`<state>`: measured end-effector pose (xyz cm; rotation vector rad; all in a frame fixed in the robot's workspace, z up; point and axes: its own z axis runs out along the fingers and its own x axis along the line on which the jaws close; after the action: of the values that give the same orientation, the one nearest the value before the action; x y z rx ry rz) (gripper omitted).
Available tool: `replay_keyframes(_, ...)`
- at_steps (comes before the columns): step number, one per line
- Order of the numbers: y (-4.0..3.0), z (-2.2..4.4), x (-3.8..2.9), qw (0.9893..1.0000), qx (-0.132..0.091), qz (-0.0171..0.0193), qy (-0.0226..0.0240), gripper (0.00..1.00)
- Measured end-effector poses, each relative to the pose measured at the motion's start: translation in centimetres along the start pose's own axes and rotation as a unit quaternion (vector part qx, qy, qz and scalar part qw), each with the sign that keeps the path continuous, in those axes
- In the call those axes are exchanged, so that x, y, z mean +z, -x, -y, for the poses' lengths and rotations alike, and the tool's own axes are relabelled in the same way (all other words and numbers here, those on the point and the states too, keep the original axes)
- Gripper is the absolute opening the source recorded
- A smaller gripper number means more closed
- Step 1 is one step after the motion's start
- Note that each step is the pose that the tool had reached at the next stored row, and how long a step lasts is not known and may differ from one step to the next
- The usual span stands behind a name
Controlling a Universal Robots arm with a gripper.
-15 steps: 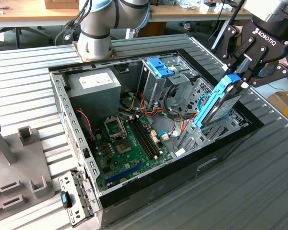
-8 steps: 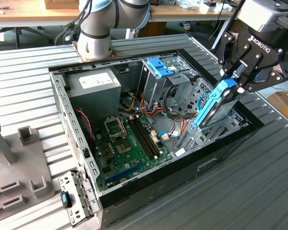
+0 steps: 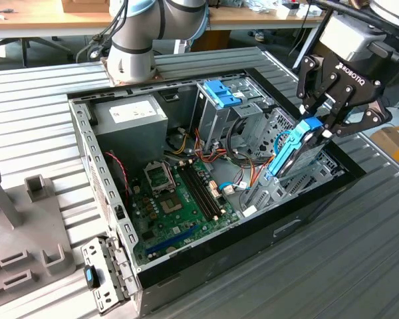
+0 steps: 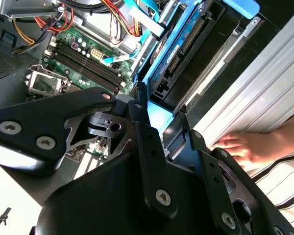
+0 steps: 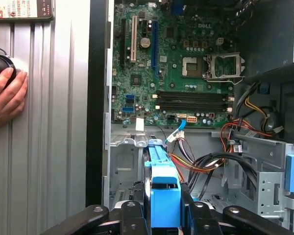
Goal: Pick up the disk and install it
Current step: 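Insert the disk into the insertion slot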
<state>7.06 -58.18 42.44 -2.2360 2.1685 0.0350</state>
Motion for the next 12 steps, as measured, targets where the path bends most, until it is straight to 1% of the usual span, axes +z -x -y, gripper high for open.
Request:
replay_keyframes(1,-0.02,0.00,0.35,1.0000,0.000,0.0001,0.0000,0.37)
replay_keyframes(4,-0.04,0.00,0.99,1.0000,0.000,0.0000,0.0000,0.37)
replay_keyframes(12,-0.05,0.00,1.08,1.0000,0.000,0.0000,0.0000,0.37)
